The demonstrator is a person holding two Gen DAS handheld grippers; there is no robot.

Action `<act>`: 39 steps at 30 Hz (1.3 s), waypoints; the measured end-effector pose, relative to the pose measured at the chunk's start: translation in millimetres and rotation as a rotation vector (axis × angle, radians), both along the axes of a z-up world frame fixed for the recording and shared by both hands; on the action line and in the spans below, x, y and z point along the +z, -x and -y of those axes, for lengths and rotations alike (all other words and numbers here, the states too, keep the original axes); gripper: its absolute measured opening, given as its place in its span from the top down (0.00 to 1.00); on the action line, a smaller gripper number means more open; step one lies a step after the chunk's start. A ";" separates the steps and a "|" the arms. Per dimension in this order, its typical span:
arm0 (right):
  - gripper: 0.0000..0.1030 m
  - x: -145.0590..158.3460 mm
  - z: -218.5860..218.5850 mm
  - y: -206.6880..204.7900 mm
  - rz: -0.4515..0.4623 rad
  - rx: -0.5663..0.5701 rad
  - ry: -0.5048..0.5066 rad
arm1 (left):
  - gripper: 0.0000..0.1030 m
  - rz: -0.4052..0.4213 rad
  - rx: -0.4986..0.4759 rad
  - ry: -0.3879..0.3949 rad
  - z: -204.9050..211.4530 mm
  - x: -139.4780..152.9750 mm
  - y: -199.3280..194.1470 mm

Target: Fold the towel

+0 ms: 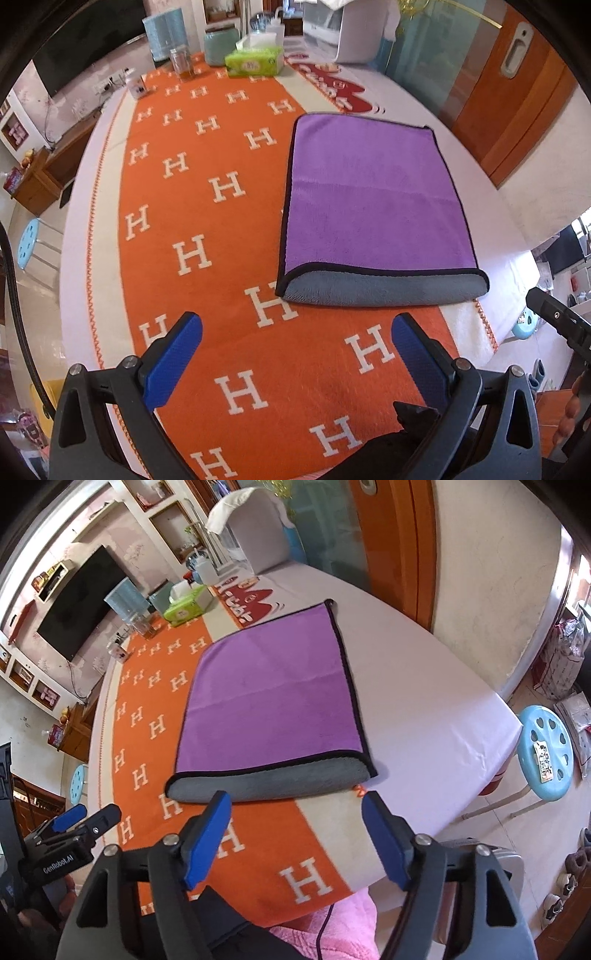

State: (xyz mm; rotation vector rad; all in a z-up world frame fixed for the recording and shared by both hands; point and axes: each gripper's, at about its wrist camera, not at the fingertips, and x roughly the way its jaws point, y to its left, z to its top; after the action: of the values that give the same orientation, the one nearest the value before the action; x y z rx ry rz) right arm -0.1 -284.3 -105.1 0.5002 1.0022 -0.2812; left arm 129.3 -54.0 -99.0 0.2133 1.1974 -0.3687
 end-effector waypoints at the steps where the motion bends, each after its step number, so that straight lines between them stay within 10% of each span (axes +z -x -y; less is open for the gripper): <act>1: 0.31 -4.5 4.9 -3.9 -0.013 0.002 -0.007 | 0.01 -0.016 0.002 -0.003 1.4 -5.6 -5.0; 20: 0.50 -82.4 62.5 -53.3 -0.242 0.000 -0.097 | 0.14 -0.213 0.068 -0.054 15.6 -92.9 -65.9; 39: 0.65 -109.5 73.7 -82.6 -0.327 0.051 -0.136 | 0.53 -0.301 0.085 -0.050 31.4 -124.2 -78.4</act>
State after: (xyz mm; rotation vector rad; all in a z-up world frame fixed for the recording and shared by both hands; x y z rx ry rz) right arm 82.5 -358.0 -214.6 0.5622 1.3565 -0.2546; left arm 207.7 -85.4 -223.1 0.1533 1.5086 -0.3035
